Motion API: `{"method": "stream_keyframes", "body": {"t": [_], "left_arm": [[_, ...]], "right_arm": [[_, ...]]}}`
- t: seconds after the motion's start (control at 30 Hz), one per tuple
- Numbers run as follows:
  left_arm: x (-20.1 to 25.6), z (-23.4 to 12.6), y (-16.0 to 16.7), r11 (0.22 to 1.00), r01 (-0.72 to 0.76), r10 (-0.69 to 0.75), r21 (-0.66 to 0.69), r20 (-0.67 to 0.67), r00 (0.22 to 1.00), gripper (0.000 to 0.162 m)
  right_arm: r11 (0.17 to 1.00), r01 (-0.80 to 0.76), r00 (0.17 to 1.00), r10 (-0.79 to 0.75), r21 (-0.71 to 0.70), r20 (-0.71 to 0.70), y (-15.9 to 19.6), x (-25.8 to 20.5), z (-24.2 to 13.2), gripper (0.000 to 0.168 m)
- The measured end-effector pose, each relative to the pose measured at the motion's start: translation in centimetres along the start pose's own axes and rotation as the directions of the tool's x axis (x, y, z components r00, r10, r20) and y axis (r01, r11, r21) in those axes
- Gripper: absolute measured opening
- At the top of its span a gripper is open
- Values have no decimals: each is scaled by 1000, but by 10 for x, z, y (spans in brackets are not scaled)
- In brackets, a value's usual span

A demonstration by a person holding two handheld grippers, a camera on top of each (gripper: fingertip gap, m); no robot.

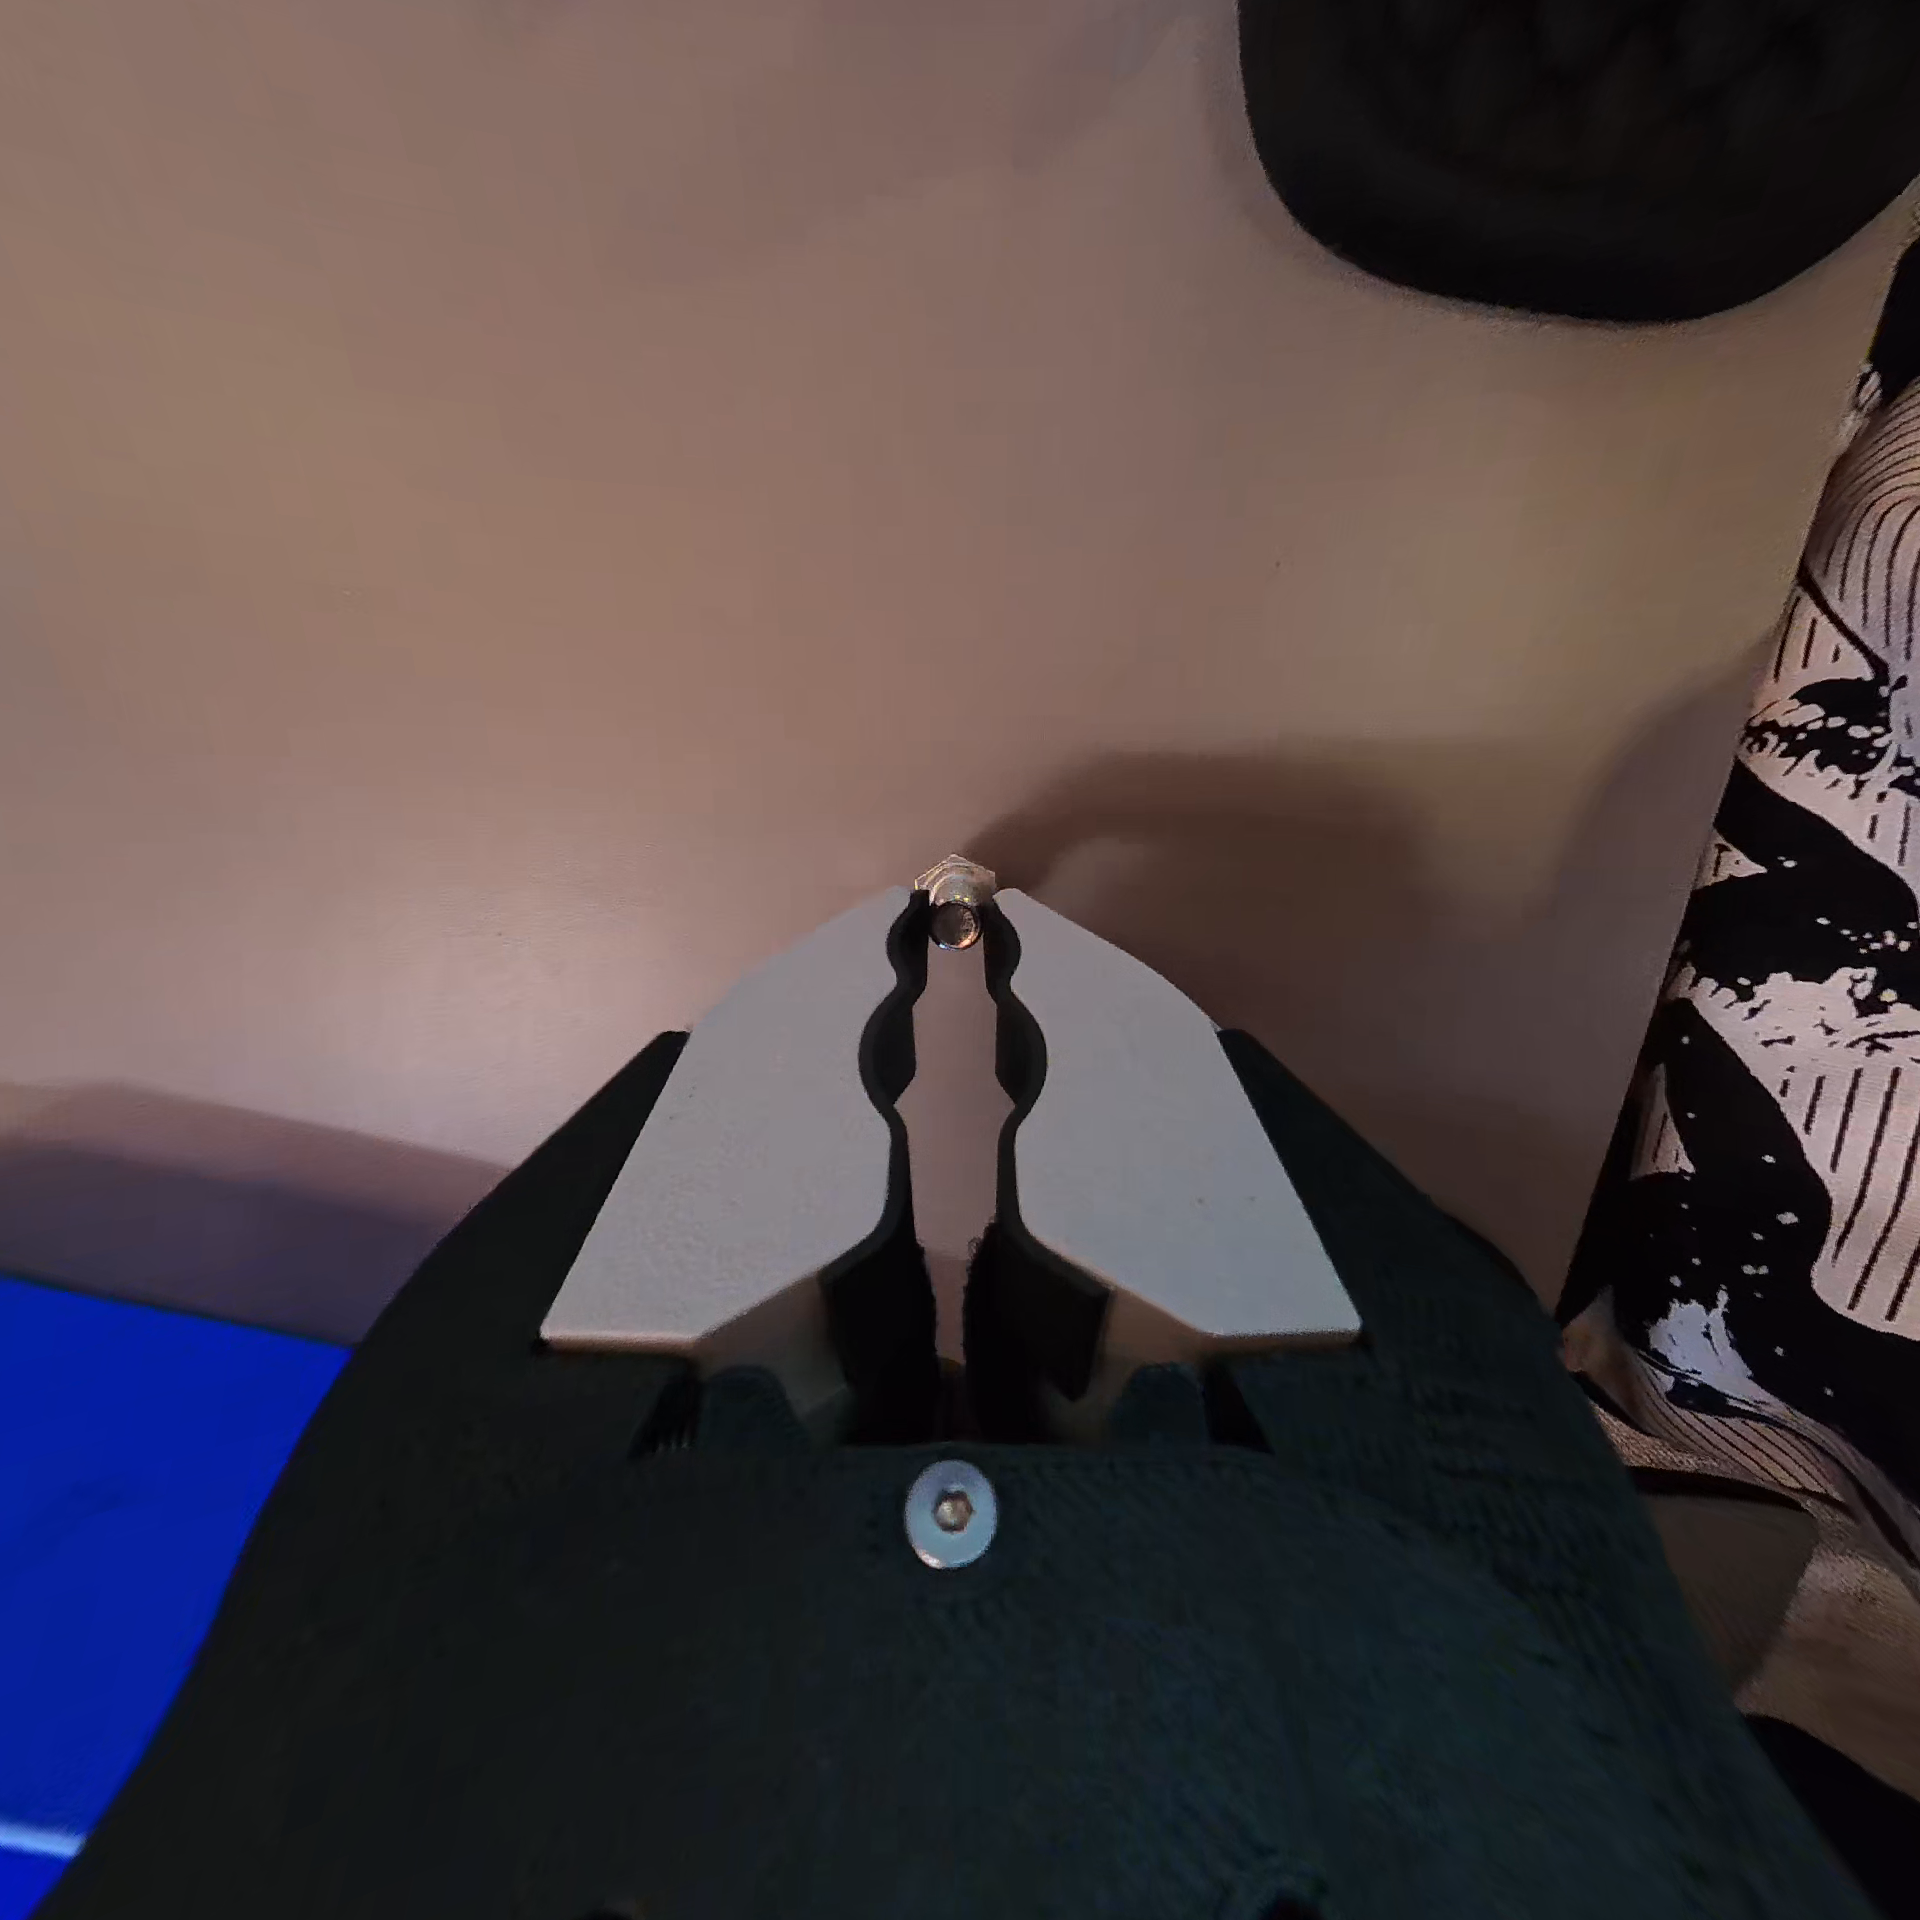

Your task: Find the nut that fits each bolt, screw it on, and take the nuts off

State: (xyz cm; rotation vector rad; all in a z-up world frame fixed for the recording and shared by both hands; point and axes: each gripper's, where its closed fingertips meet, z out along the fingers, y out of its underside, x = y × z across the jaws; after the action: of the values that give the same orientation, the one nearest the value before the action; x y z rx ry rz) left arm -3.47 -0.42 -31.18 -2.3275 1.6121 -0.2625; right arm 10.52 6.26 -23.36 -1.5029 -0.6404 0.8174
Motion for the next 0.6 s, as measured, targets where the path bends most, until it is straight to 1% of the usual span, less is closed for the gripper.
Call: {"method": "stream_keyframes", "body": {"t": [0.43, 0.6], "left_arm": [[4, 11, 5, 1000, 10, -11, -8, -33, 999, 10], [4, 3, 3, 999, 25, -24, 21, -44, 999, 21]], "right_arm": [[1000, 1, 1000, -1, -3, -1, 0, 0, 0, 36], [1000, 2, 1000, -2, -3, -2, 1, 0, 0, 36]]}}
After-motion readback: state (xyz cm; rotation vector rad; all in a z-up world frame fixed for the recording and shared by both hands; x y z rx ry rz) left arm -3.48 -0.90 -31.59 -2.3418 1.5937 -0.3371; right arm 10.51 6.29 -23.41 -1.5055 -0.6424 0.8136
